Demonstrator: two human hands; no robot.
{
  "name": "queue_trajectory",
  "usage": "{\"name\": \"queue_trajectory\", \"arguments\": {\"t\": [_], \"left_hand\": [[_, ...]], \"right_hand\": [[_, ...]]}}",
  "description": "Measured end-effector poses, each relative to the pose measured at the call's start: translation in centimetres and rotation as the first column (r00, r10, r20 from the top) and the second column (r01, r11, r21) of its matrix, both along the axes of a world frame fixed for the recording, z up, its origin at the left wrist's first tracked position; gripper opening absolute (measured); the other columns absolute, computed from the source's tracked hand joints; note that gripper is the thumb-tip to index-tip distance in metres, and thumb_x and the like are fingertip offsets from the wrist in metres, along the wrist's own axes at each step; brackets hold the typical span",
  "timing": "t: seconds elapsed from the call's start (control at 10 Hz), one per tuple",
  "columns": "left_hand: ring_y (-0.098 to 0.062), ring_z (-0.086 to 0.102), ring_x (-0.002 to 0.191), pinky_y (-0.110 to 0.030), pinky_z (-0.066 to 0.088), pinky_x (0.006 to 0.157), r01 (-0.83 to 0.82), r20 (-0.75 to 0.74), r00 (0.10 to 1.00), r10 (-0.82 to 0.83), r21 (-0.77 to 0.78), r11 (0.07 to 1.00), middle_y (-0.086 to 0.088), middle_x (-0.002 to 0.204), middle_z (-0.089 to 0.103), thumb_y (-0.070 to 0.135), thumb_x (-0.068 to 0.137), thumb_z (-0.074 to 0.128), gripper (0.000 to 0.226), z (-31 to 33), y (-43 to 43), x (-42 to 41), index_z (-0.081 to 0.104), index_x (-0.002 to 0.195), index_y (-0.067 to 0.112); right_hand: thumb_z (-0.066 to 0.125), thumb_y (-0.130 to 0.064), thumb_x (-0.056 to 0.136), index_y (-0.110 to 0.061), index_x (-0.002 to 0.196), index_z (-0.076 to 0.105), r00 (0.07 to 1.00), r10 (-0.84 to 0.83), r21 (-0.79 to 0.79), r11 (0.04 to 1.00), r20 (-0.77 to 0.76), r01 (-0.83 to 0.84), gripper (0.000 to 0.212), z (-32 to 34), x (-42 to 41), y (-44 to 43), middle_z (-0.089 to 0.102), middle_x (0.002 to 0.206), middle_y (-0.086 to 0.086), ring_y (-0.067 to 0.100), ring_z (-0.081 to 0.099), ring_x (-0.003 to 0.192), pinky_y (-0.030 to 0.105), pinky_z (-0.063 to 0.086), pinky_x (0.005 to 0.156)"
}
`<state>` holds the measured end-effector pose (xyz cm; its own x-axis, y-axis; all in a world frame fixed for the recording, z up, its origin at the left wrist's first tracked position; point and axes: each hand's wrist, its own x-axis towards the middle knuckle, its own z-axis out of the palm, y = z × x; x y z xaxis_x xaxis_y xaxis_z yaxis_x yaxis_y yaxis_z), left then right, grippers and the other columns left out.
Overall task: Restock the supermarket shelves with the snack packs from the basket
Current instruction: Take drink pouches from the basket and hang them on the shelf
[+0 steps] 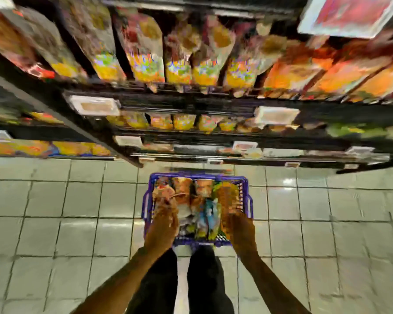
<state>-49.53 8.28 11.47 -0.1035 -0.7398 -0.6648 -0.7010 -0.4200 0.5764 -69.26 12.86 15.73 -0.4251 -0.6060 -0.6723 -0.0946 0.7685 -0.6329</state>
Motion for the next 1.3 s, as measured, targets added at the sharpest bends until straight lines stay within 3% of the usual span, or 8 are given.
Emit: {"name": "queue_trajectory", "arguments": {"t": [0.1,0.2,0.3,0.6,0.8,1.0,1.2,1.3], "left_hand": [[-0.038,0.046,0.132,-0.04,0.039,0.109,-0.079,-0.028,0.996,0.082,0.095,0.992,-0.029,0.142,0.045,0.011,0.099,0.047,0.043,-5.9,1.6,-1.2,0.045,0.136,-0.011],[-0.037,0.048,0.129,-0.033,0.043,0.104,-0.022,0.047,0.999,0.014,0.171,0.985,-0.028,0.138,0.05,0.004,0.1,0.045,0.036,-13.4,3.4,-2.4,0.049,0.133,-0.009],[-0.029,0.044,0.133,-0.036,0.035,0.107,0.29,0.218,0.915,-0.339,0.228,0.929,-0.015,0.141,0.049,0.011,0.104,0.032,0.036,-22.1,5.5,-4.3,0.047,0.136,0.003],[-0.032,0.065,0.097,-0.033,0.042,0.07,-0.216,0.158,0.967,0.199,0.096,0.972,-0.016,0.101,0.071,0.022,0.084,0.073,0.027,-29.5,8.2,-9.0,0.066,0.104,0.005],[-0.029,0.064,0.106,-0.034,0.046,0.087,-0.216,0.051,0.976,0.213,0.064,0.974,-0.013,0.11,0.07,0.021,0.087,0.071,0.031,-29.1,8.6,-8.8,0.066,0.112,0.004],[-0.03,0.065,0.096,-0.028,0.047,0.076,-0.169,-0.05,0.984,0.172,0.06,0.984,-0.016,0.102,0.07,0.021,0.092,0.065,0.026,-27.0,6.1,-7.3,0.069,0.106,0.0],[0.003,0.057,0.051,-0.012,0.047,0.048,-0.306,-0.161,0.933,0.322,0.116,0.945,0.004,0.069,0.062,0.033,0.099,0.054,0.02,-17.8,-0.1,-4.3,0.061,0.082,0.024],[0.007,0.061,0.051,-0.008,0.045,0.046,-0.476,-0.314,0.816,0.486,0.112,0.872,0.01,0.06,0.068,0.02,0.099,0.055,0.016,-9.7,-2.9,-3.8,0.065,0.086,0.019]], "right_hand": [[0.054,-0.015,0.088,-0.012,0.096,0.063,0.993,-0.089,0.125,0.989,0.075,0.079,0.013,-9.1,-0.9,1.9,0.064,0.096,0.013,0.03,0.062,0.091,0.048,0.052,0.092],[0.058,-0.013,0.088,-0.011,0.104,0.062,0.998,-0.005,0.148,0.989,0.055,-0.004,0.017,-18.5,-2.3,3.4,0.066,0.102,0.012,0.018,0.058,0.083,0.031,0.051,0.081],[0.054,-0.002,0.094,-0.002,0.115,0.06,0.995,0.1,0.248,0.964,0.02,-0.101,0.022,-24.6,-3.1,4.0,0.064,0.11,0.018,0.03,0.062,0.097,0.026,0.045,0.079],[0.085,-0.016,0.073,-0.024,0.092,0.056,0.972,0.234,0.319,0.919,0.03,-0.231,0.036,-34.8,-4.8,4.9,0.065,0.098,0.008,0.033,0.065,0.093,0.046,0.054,0.085],[0.086,-0.021,0.071,-0.018,0.11,0.066,0.979,0.203,0.26,0.947,-0.022,-0.19,0.044,-35.0,-4.4,6.0,0.068,0.092,0.0,0.023,0.067,0.089,0.023,0.047,0.064],[0.074,-0.005,0.083,-0.009,0.121,0.06,0.991,0.05,0.077,0.995,0.121,-0.06,0.041,-32.7,-2.9,6.0,0.069,0.111,0.007,0.024,0.066,0.104,0.013,0.051,0.074],[0.062,-0.011,0.094,-0.012,0.122,0.056,0.956,-0.141,-0.091,0.981,0.258,0.169,0.028,-24.2,-2.3,3.2,0.068,0.117,0.009,0.026,0.066,0.108,0.042,0.057,0.087],[0.061,-0.015,0.095,-0.015,0.118,0.065,0.885,-0.281,-0.105,0.935,0.371,0.34,0.023,-17.2,-1.9,0.4,0.074,0.103,0.003,0.023,0.071,0.092,0.037,0.06,0.073]]}}
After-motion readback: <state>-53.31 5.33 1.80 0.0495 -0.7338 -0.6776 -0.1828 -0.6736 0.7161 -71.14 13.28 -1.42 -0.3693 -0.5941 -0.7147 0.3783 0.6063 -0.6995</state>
